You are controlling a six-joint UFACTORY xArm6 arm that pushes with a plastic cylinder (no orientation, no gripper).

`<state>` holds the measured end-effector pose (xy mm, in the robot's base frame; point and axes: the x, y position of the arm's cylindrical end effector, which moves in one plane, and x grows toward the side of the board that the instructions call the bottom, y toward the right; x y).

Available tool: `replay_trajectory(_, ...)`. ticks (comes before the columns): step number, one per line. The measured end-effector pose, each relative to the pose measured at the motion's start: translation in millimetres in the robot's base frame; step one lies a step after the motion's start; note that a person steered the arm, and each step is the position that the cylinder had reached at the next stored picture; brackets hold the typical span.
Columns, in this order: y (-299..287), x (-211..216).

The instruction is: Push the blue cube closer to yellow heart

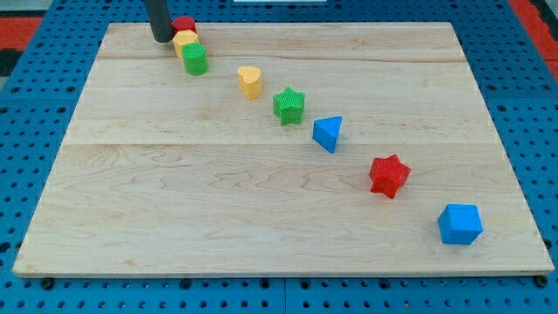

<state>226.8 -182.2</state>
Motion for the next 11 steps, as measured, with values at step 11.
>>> replay_trajectory(11, 328.4, 379.7)
